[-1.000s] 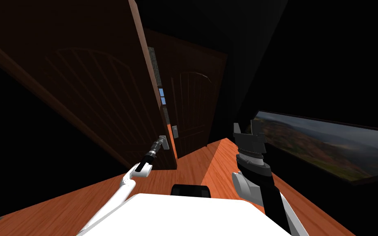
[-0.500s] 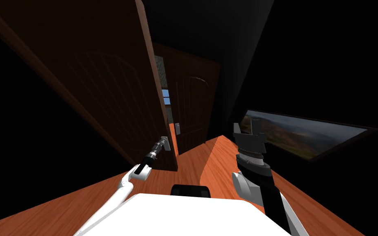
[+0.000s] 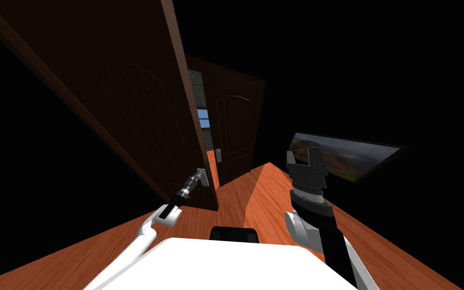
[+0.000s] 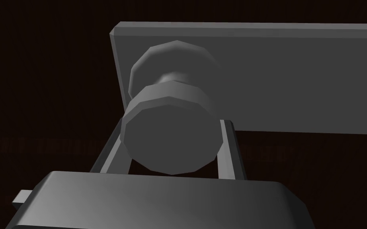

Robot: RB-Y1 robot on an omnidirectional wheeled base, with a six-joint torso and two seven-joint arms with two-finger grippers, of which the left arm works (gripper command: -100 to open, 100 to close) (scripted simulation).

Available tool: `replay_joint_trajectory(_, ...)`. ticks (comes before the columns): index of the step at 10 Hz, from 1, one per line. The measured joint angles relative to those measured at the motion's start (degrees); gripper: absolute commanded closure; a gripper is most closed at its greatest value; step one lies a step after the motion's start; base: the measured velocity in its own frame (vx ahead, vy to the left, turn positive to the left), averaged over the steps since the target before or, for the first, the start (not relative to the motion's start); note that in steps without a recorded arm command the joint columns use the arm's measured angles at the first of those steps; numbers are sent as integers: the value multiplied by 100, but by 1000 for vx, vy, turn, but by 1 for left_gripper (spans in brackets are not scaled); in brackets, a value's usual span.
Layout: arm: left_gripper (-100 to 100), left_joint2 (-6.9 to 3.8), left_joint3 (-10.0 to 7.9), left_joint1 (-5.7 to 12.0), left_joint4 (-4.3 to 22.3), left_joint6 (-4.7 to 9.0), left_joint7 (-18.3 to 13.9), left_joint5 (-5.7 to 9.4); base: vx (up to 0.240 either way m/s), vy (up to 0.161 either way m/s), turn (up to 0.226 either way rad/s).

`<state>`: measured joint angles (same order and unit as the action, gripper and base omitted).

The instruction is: Pull the door open

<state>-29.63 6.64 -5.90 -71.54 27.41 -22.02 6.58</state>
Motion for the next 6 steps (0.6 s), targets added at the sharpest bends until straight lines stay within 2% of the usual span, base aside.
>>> replay_joint_trajectory(2,100,-173,162,-208,-168,141,-137,-13,-219,115,-119)
replay_joint_trajectory(3,100,-251,226,-242,-170,227,-199,-16,-215,122,-85)
replay_joint_trajectory(4,100,-334,286,-296,-207,281,-268,-14,-98,63,-16)
replay_joint_trajectory(5,100,-338,308,-323,-201,282,-283,-18,-205,73,-161)
replay_joint_trajectory(6,100,-424,318,-358,-195,349,-326,-9,-252,101,-165)
